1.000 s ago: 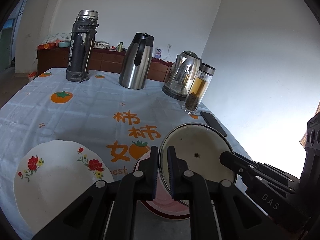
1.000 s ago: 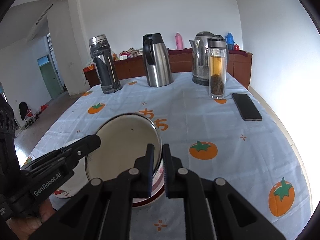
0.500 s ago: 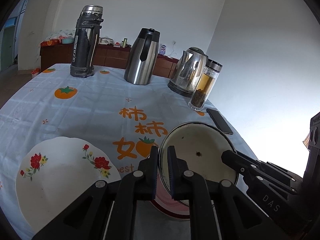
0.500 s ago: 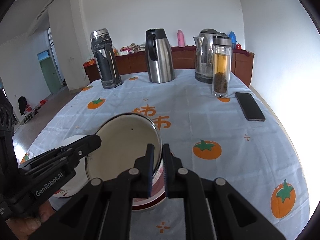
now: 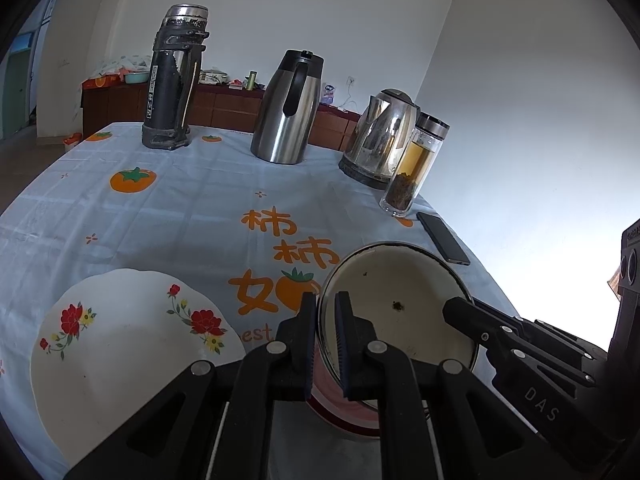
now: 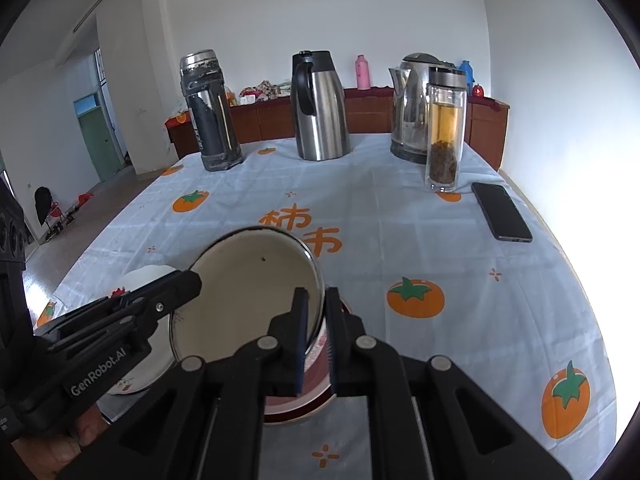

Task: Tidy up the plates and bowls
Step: 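Lower the cream enamel bowl into the pink bowl with both grippers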

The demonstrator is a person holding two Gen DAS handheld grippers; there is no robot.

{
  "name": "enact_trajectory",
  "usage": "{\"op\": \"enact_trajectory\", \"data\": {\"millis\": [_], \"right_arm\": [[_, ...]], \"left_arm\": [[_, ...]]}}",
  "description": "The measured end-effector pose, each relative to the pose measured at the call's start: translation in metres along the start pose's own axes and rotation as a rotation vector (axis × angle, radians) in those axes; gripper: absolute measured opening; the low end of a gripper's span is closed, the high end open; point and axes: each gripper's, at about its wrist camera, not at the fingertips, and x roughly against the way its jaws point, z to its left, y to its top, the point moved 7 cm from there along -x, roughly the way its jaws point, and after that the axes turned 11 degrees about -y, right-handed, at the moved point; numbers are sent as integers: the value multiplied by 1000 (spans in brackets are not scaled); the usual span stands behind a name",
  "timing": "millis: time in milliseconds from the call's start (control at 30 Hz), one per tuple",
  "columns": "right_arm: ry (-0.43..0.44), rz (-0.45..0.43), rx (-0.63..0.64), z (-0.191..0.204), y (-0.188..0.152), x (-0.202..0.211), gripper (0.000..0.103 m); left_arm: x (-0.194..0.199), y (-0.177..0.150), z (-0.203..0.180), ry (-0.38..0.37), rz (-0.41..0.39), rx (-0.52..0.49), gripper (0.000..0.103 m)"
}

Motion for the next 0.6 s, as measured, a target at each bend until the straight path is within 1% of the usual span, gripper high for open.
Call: {"op": "enact_trajectory", "data": {"millis": [600], "right_arm": [[-6,15,20,1,-1,-6,10]], "left_arm": [[-1,-1,3,-15,8,12,10]]}}
